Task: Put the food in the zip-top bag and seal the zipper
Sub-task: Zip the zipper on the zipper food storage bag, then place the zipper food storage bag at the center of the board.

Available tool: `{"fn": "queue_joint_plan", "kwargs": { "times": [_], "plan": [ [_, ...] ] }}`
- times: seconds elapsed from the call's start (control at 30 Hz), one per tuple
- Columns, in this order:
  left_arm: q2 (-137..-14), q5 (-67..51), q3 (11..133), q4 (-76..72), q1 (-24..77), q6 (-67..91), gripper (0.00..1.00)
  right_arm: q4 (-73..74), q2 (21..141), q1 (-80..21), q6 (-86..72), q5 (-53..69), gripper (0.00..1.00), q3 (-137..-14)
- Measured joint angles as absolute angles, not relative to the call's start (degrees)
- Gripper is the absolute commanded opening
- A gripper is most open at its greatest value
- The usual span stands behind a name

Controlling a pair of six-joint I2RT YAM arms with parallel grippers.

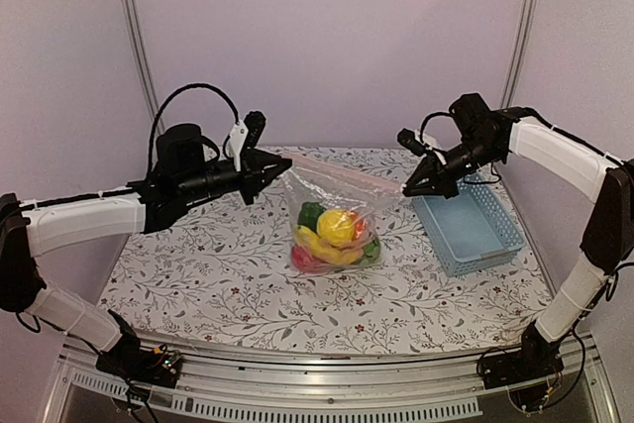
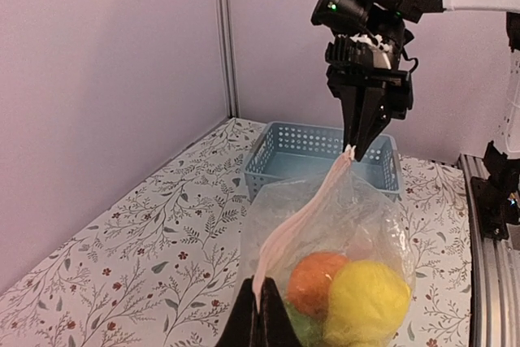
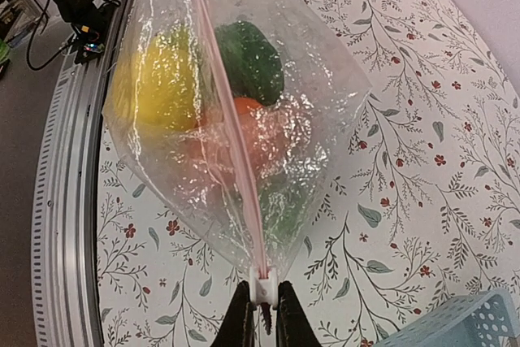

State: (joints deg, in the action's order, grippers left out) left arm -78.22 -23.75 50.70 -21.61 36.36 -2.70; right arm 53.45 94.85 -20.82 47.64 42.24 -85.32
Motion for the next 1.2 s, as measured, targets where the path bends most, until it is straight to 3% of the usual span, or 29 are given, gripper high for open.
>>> {"fn": "queue_joint_plan", "kwargs": {
  "times": [0.2,0.47,0.67,0.87,0.97,1.13,1.2],
  "plan": [
    [-81.43,-24.08,52.21,-24.69,35.79,-1.89,0.0,54.13,94.98,-20.21,47.18,41.47,0.08,-87.48],
    [-96.71,-23.31,66.83,-30.11,30.94,-1.39,0.0,53.49,103.66,-18.61,42.59,40.36,0.09,-106.24],
    [-98.72,-26.63,70.37,-33.52,27.42,0.8,0.02,50.94,105.75,-18.63,41.08,39.7,0.14,-109.93],
    [-97.27,-30.96,61.41,-38.24,27.24,4.49,0.36,48.25,102.96,-19.16,41.36,41.54,0.53,-99.44],
    [-95.15,-31.44,52.6,-38.09,27.68,6.15,0.55,48.71,101.6,-19.51,40.99,43.38,0.61,-93.38],
    [-84.18,-28.69,45.15,-29.47,29.39,4.91,0.7,49.04,96.38,-19.53,39.57,45.54,0.69,-85.95],
    [-78.11,-26.37,45.15,-26.83,29.8,3.6,0.83,47.9,92.62,-19.03,37.95,45.54,0.76,-83.96]
  ]
}}
